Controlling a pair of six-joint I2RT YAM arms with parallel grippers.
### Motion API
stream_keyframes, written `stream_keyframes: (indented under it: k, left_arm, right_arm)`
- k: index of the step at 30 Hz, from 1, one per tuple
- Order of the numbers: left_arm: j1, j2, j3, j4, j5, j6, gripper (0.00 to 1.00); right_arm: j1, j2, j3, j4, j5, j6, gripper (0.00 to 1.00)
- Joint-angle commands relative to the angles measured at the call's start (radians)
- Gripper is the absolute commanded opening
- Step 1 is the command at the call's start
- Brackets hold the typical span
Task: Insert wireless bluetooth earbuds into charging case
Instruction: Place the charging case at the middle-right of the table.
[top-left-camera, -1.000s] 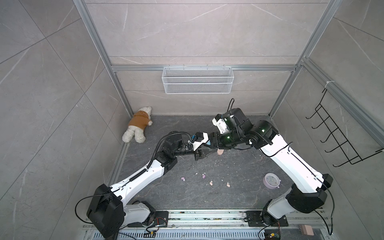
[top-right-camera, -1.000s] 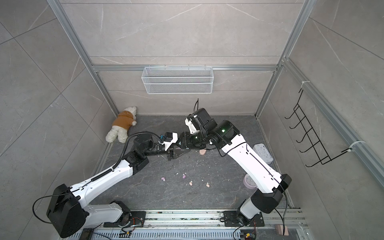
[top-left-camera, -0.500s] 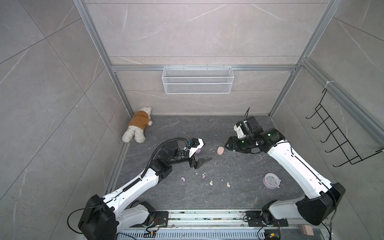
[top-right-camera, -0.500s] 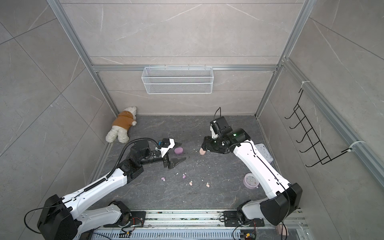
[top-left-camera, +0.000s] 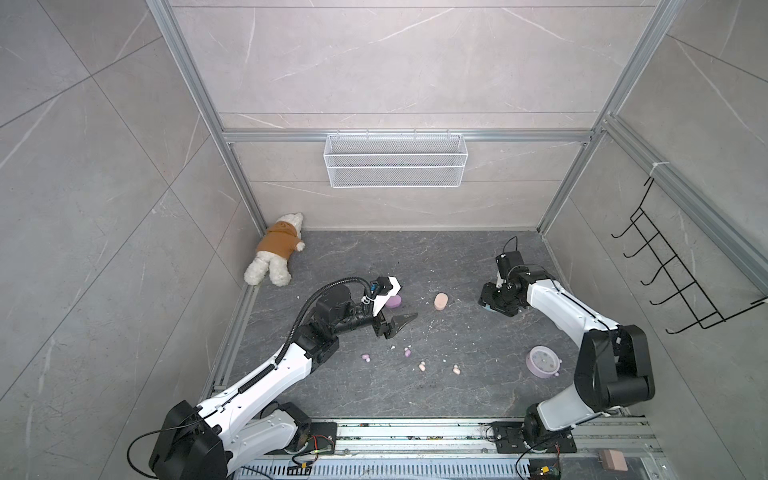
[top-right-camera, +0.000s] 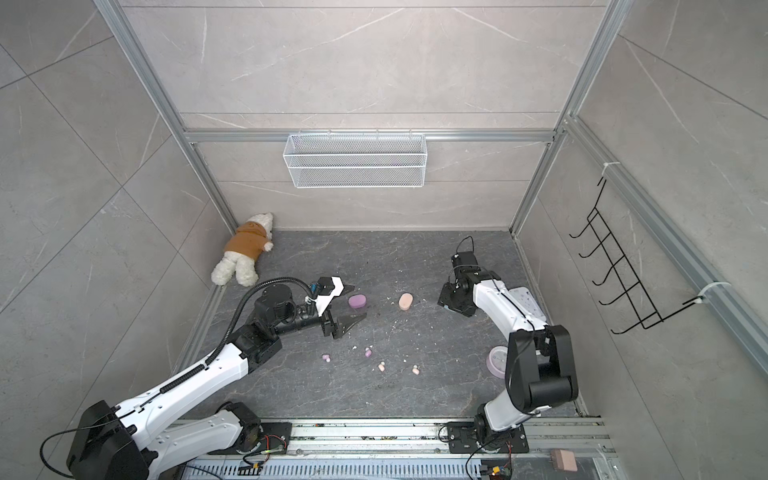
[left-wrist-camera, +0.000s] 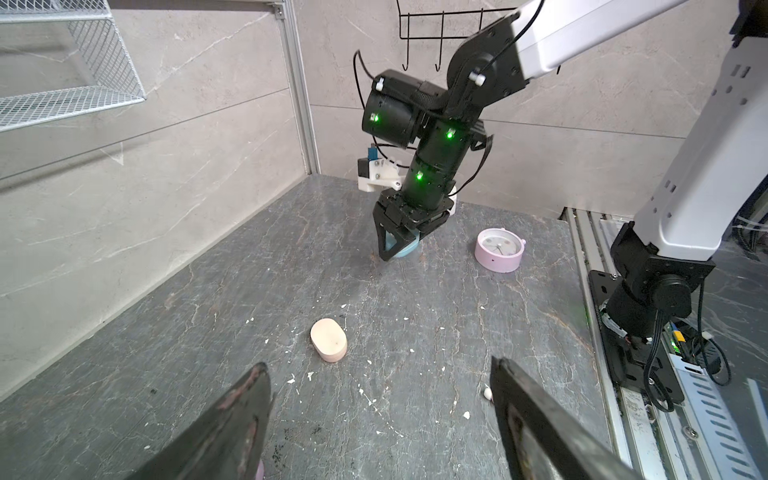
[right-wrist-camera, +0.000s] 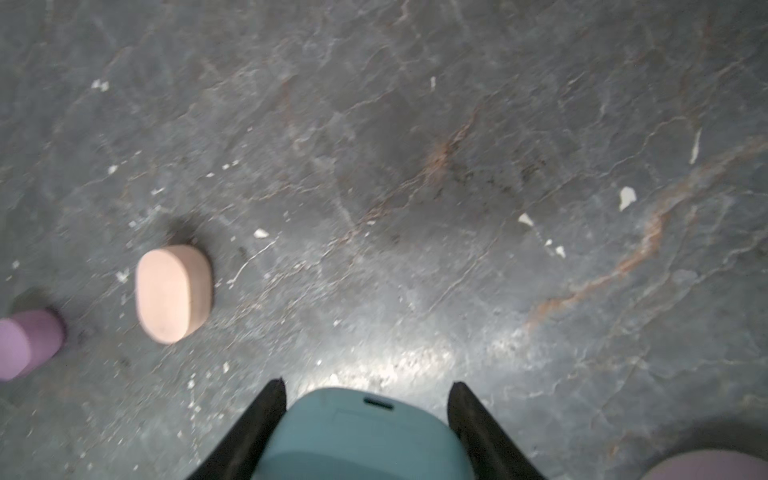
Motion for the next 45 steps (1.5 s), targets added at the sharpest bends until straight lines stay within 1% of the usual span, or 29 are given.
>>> stream_keyframes:
  k: [1, 4, 8, 21, 23, 29, 37, 41, 45]
  left_arm:
    - [0.005, -0.023, -0.004, 0.028, -0.015, -0.015, 0.85]
    - [0.007, -0.012, -0.006, 0.04, -0.013, -0.018, 0.85]
    - [0.012, 0.0, -0.005, 0.047, -0.005, -0.018, 0.85]
    - [0.038, 0.012, -0.004, 0.061, 0.013, -0.024, 0.85]
    - [0.04, 0.011, -0.005, 0.061, 0.012, -0.024, 0.86]
    - [0.046, 0.006, -0.006, 0.059, 0.014, -0.022, 0.86]
    - [0.048, -0.005, -0.007, 0.053, 0.015, -0.017, 0.86]
    - [0.048, -0.014, -0.008, 0.051, 0.012, -0.014, 0.86]
    - [0.047, -0.022, -0.008, 0.046, 0.008, -0.015, 0.86]
  right_arm:
    - [-0.03, 0.049, -0.01, 0.089, -0.011, -0.03, 0.47]
    - [-0.044, 0.092, -0.015, 0.112, -0.013, -0.034, 0.48]
    - [-0.072, 0.148, -0.02, 0.126, -0.045, -0.036, 0.48]
    - [-0.083, 0.249, -0.018, 0.099, -0.059, -0.057, 0.49]
    - [-0.083, 0.26, -0.018, 0.093, -0.06, -0.059, 0.51]
    - [-0.087, 0.259, -0.021, 0.064, -0.053, -0.072, 0.59]
    - [-0.1, 0.238, -0.019, 0.027, -0.053, -0.086, 0.78]
    - [-0.102, 0.213, -0.02, 0.011, -0.051, -0.087, 0.78]
    - [-0.102, 0.145, -0.026, -0.037, -0.037, -0.094, 0.79]
